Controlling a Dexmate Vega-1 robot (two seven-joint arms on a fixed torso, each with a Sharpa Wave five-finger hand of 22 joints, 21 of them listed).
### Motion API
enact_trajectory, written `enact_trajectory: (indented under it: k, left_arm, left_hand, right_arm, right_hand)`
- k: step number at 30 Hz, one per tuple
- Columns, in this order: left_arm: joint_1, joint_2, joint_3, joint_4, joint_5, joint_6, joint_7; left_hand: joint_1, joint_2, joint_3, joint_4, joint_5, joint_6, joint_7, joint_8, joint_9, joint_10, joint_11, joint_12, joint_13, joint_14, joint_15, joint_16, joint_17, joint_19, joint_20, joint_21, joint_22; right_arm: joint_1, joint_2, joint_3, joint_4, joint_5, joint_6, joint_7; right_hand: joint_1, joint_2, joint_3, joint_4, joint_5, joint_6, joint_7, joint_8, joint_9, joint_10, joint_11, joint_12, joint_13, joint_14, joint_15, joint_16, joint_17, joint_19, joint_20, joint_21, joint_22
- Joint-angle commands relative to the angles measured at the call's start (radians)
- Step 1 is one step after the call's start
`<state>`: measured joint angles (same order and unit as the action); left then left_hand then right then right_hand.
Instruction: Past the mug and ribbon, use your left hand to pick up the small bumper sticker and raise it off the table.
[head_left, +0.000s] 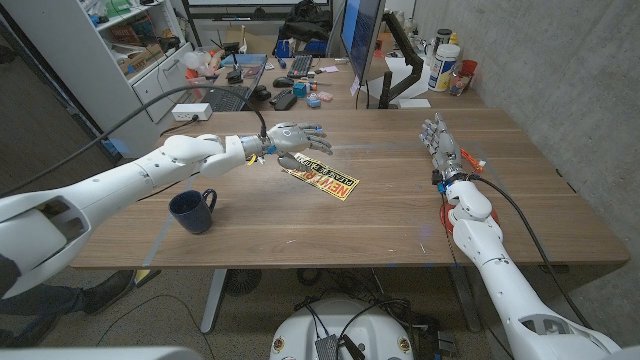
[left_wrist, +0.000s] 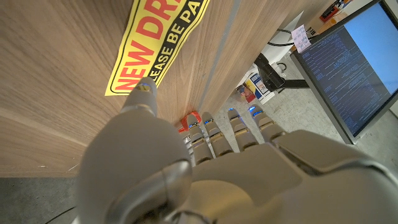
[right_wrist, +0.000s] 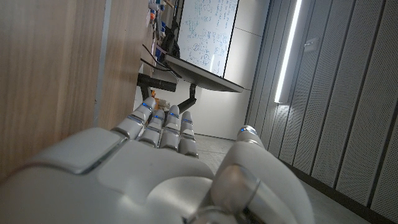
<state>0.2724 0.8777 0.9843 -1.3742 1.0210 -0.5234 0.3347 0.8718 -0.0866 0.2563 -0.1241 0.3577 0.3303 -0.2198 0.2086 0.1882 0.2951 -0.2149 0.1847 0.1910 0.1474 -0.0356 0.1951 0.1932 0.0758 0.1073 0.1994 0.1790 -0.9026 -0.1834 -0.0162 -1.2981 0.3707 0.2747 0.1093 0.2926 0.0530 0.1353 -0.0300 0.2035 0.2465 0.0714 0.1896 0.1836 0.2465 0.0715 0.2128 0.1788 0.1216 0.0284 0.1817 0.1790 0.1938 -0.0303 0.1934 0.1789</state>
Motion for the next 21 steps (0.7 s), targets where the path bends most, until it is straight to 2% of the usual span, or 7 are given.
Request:
enact_trajectory:
  k: [1,21]
  left_arm:
    - [-0.022,-0.005,0.031,0.017,0.062,-0.001,0.028]
    - [-0.072,-0.045,0.096,0.102,0.102,0.005,0.078]
  left_hand:
    - [0.014,-0.001,-0.006,-0.001,-0.003,0.000,0.000,-0.002,0.005,-0.002,-0.001,0.000,0.001,-0.001,-0.094,-0.001,0.003,-0.004,-0.001,0.002,0.005]
    - [0.021,0.001,-0.012,0.002,-0.002,0.000,0.000,0.000,0.006,-0.004,-0.002,0.004,0.002,-0.001,-0.094,0.001,0.003,-0.004,0.001,0.003,0.005]
  right_arm:
    - [0.001,0.000,0.002,0.001,0.000,0.001,0.000]
    - [-0.013,0.002,0.005,-0.005,0.001,-0.006,-0.011]
  right_hand:
    - [-0.006,0.000,-0.006,0.000,0.007,0.007,0.001,0.006,0.005,0.006,0.003,0.001,0.006,0.006,0.002,0.004,0.003,0.003,0.004,0.006,0.004]
    - [-0.007,0.001,-0.007,-0.001,0.009,0.007,0.001,0.005,0.005,0.008,0.002,0.001,0.006,0.008,0.002,0.004,0.002,0.003,0.004,0.006,0.004]
